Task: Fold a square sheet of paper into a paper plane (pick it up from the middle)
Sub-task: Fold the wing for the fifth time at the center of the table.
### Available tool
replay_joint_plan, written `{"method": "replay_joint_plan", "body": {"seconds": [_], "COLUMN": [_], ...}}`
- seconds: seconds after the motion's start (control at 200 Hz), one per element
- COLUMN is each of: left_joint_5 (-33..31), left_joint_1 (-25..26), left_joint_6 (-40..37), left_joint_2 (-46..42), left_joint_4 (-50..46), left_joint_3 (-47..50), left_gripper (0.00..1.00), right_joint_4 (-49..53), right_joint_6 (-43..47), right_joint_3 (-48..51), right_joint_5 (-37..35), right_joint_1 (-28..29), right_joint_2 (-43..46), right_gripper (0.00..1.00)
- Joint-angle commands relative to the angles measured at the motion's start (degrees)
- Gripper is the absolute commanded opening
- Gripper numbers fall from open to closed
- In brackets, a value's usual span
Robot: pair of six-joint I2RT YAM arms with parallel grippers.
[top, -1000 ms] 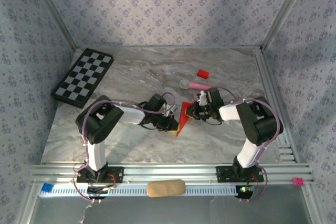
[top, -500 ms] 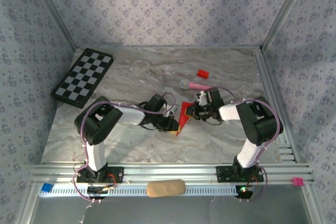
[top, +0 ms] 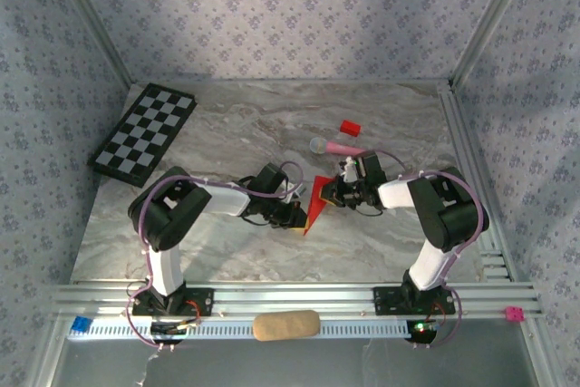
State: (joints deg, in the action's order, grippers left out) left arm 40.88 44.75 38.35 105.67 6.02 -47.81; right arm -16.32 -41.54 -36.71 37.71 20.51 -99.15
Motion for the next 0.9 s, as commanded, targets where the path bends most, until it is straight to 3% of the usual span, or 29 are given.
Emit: {"method": "replay_joint_plan", "body": {"seconds": [0.0,0.14,0.29,0.425,0.575,0.895], "left_joint_5": [-0.2,-1.2,-4.2,-5.5,-2.0,-1.4], "left_joint_1": [0.8,0.8,0.6,0.5,0.6,2.1], "left_joint_6": [-0.8,-0.6,0.9,2.1,2.5,3.1], "left_joint_2": [-1.7,-5.4,-10.3,-12.2,-7.8,0.7], "left_joint_4": [-7.1,-7.1,-7.0,-7.1,-6.6,-6.6], "left_joint_3": [3.0,3.4,3.2,-0.1,-6.8,-13.3], "left_gripper": [0.14,0.23,0.25,0.17,0.08,0.05], "right_joint_4": [4.1,4.3,4.2,4.2,4.0,3.7], "right_joint_6": [0.1,0.0,-0.2,-0.2,-0.4,-0.7], "right_joint_3": [0.5,0.5,0.4,0.4,0.4,0.1], "right_joint_5": [-6.9,-6.9,-6.8,-7.0,-7.0,-6.7], "right_joint_1": [0.4,0.5,0.5,0.5,0.7,1.0], "right_joint_2": [-2.7,-2.9,-2.9,-2.8,-2.9,-3.4], "right_gripper": [0.11,0.11,0.11,0.1,0.1,0.1]}}
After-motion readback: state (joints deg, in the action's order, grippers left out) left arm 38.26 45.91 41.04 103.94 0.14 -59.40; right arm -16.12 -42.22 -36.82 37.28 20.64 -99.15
